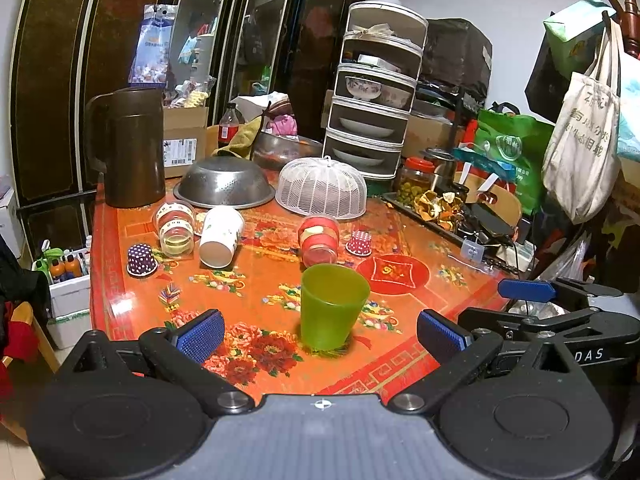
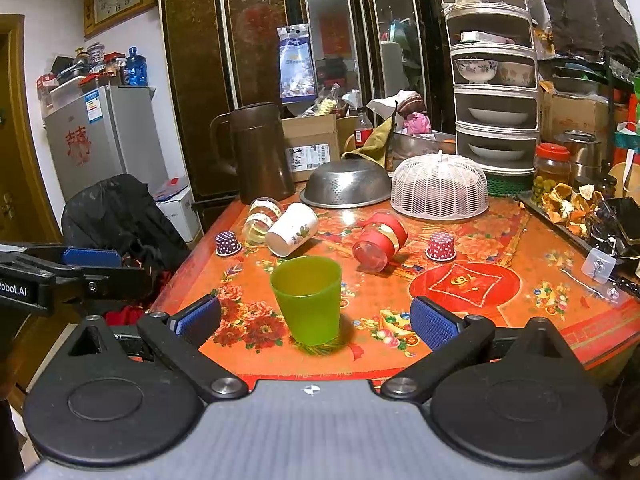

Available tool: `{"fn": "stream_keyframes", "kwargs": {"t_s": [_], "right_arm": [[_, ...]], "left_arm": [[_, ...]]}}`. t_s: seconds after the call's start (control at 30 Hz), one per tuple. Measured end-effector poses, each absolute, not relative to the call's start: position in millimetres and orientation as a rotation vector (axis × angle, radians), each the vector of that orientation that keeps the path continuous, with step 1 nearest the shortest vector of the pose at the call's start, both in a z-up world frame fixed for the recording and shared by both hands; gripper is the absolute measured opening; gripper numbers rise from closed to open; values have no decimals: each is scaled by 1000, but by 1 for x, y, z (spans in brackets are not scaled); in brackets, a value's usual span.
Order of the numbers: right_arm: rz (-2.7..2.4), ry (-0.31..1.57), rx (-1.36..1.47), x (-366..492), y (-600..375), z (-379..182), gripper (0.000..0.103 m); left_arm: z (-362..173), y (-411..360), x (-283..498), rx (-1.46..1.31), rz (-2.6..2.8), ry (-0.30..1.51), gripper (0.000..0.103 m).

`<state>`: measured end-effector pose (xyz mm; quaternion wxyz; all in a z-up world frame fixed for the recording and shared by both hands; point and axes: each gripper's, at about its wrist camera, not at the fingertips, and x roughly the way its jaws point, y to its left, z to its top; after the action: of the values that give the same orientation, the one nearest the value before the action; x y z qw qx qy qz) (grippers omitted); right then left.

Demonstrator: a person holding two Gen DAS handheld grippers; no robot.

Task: Flip cup upright

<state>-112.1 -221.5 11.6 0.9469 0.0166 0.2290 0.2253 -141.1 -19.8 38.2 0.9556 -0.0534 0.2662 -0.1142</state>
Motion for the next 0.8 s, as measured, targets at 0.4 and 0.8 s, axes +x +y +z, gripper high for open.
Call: {"fn": "stream_keyframes", "kwargs": {"t_s": [0.4, 0.8], "right_arm": [[469, 468, 27, -112, -221, 13, 102], [479, 463, 23, -113, -221, 12, 102]], "left_arm": [[35, -19, -139, -113, -234, 554, 103], [31, -20, -137, -118, -235, 566, 103]]}}
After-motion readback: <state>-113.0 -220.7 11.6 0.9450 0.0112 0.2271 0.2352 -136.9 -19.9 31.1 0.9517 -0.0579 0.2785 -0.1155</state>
